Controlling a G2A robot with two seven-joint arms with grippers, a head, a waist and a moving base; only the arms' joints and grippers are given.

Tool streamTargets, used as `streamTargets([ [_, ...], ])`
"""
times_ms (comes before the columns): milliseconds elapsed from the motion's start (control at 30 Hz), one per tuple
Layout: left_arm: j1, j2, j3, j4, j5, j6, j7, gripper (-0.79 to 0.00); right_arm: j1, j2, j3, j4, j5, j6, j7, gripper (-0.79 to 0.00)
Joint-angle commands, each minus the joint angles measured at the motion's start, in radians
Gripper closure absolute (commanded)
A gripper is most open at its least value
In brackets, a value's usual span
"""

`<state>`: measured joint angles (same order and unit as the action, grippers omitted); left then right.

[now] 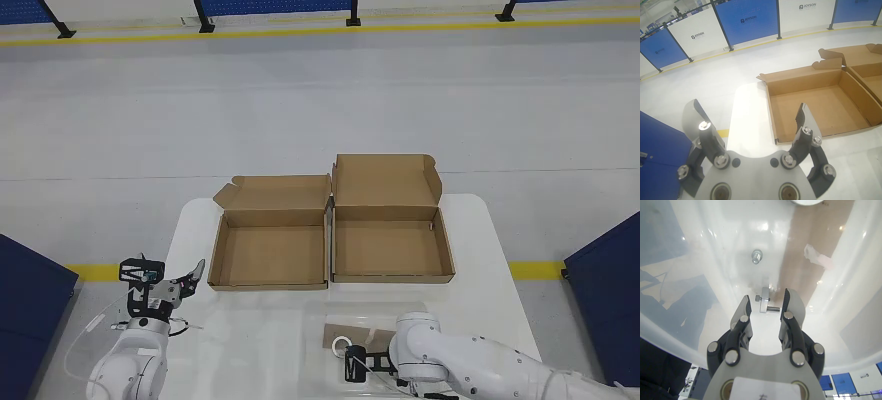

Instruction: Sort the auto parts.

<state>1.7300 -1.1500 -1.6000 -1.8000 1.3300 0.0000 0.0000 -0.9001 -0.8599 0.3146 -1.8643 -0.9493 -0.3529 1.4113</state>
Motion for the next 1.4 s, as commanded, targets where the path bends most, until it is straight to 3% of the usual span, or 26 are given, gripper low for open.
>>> streamTargets([
  [0,0.000,0.000,0.000,0.000,0.000,0.000,0.000,-0.785,-0.002,-0.004,-0.002,0.009,-0.001,-0.002,0.002,-0.336],
  [600,0.000,0.000,0.000,0.000,0.000,0.000,0.000,-0.785,-0.019,-0.030,0.009,0.038,-0.012,-0.005,0.020,-0.225],
  [667,0.000,0.000,0.000,0.000,0.000,0.000,0.000,-0.785,-0.021,-0.032,0.013,0.043,-0.006,-0.003,0.019,-0.145],
  [733,0.000,0.000,0.000,0.000,0.000,0.000,0.000,-0.785,-0.023,-0.034,0.017,0.049,-0.001,-0.002,0.020,0.000],
  [1367,0.000,0.000,0.000,0.000,0.000,0.000,0.000,-0.785,-0.057,-0.015,0.108,0.005,-0.016,0.027,-0.025,0.000],
])
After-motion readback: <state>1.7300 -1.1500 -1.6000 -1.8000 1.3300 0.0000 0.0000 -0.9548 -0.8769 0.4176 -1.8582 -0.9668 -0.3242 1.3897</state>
